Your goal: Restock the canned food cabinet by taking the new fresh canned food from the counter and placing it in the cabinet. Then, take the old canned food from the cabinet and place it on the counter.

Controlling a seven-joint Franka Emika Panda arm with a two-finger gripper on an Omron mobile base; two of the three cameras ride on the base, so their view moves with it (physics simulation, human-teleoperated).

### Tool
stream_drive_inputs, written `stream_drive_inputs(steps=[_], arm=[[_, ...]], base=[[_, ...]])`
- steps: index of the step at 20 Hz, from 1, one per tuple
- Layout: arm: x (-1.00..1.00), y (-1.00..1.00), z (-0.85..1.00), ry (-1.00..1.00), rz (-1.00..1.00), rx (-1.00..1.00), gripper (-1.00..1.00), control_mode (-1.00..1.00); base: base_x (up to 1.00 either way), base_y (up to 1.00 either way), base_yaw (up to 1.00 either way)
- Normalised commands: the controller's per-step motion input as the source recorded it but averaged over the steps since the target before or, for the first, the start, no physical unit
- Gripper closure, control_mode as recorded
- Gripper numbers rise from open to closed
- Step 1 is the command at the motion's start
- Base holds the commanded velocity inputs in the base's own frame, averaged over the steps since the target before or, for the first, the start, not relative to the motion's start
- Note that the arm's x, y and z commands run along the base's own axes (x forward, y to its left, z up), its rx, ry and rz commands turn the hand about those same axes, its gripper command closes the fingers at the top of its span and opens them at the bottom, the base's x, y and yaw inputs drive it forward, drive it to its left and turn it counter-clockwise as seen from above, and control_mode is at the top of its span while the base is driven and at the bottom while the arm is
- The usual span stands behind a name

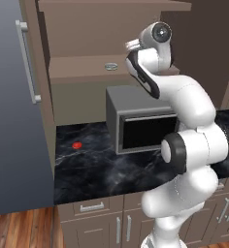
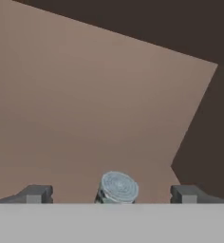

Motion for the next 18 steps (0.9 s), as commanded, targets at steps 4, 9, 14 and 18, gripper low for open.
stream_drive_inputs(steps=[4, 9, 14, 18], arm=[[-1.00, 0.73, 0.19, -0.15, 0.20, -0.01, -1.00, -1.00], [-0.83, 0.89, 0.00, 0.02, 0.17, 0.00, -1.00, -1.00], [-0.22, 0.62, 0.01, 0.16, 0.08, 0.00, -1.00, -1.00], [0.00, 0.04, 0.00, 0.06, 0.00, -0.04, -1.00, -1.00]], base=[[0.00, 0.00, 0.00], [0.00, 0.00, 0.00], [0.00, 0.00, 0.00], [0.00, 0.00, 0.00]])
